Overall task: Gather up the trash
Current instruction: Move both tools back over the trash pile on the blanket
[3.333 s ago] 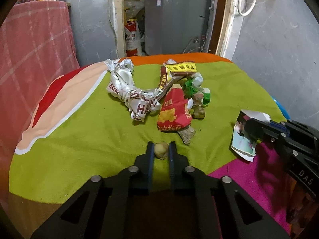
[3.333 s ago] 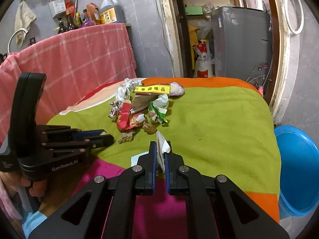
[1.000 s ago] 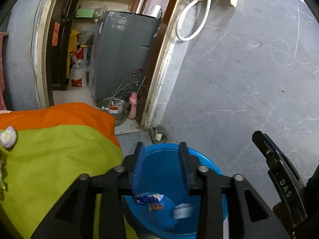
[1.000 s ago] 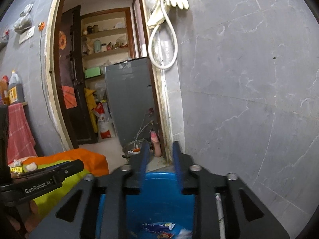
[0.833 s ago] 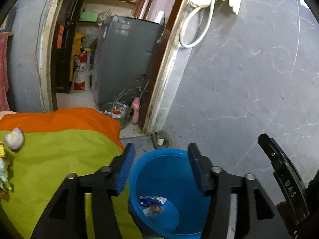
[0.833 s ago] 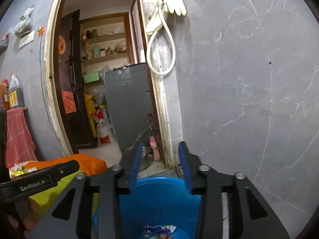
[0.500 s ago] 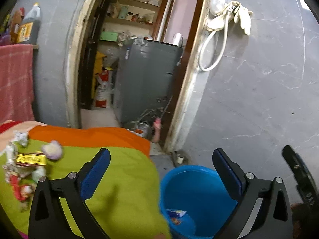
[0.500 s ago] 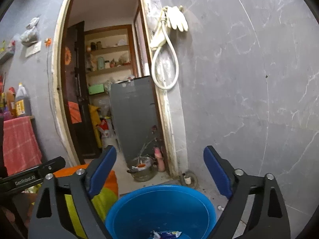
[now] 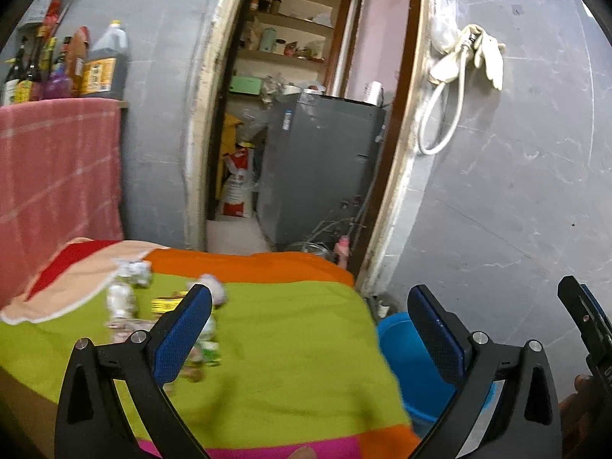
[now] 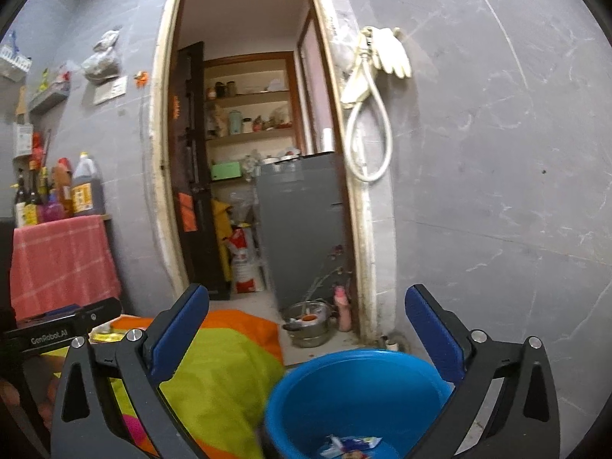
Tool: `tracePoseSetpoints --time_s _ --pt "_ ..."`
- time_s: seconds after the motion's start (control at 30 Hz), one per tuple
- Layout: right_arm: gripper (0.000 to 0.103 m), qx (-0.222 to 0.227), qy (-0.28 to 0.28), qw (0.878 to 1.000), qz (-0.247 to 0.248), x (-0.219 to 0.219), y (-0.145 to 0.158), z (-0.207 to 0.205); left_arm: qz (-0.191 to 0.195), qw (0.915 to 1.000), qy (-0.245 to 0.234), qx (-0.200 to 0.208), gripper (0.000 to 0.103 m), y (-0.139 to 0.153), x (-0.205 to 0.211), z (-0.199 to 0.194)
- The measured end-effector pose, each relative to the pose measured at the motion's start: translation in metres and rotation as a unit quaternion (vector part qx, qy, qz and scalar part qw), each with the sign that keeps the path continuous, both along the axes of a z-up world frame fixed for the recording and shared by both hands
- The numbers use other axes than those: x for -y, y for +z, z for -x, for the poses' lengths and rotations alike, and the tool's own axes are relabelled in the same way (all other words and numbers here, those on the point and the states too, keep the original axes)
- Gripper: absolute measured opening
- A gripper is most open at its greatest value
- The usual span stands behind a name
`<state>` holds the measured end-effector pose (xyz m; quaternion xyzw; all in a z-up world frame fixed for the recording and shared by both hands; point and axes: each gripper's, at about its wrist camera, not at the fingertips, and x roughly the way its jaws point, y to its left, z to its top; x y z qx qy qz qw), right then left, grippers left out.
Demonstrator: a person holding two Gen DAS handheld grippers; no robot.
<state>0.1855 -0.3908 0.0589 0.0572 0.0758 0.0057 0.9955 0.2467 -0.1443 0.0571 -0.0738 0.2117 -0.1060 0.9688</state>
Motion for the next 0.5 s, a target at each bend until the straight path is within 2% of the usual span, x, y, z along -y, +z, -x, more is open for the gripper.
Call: tracePoseSetpoints --time_s 0.27,0.5 --pt "0.103 -0.001 0.045 0.999 0.006 -0.054 0.003 0.006 -0.019 0.9991 0.037 -0.006 0.1 0.001 -0.057 0.03" --pt "0.103 -0.017 0.084 0.996 0.012 -0.094 -0.002 0.001 -0.036 0.9973 0.058 -0.028 0.1 -0.016 -0.101 0.048"
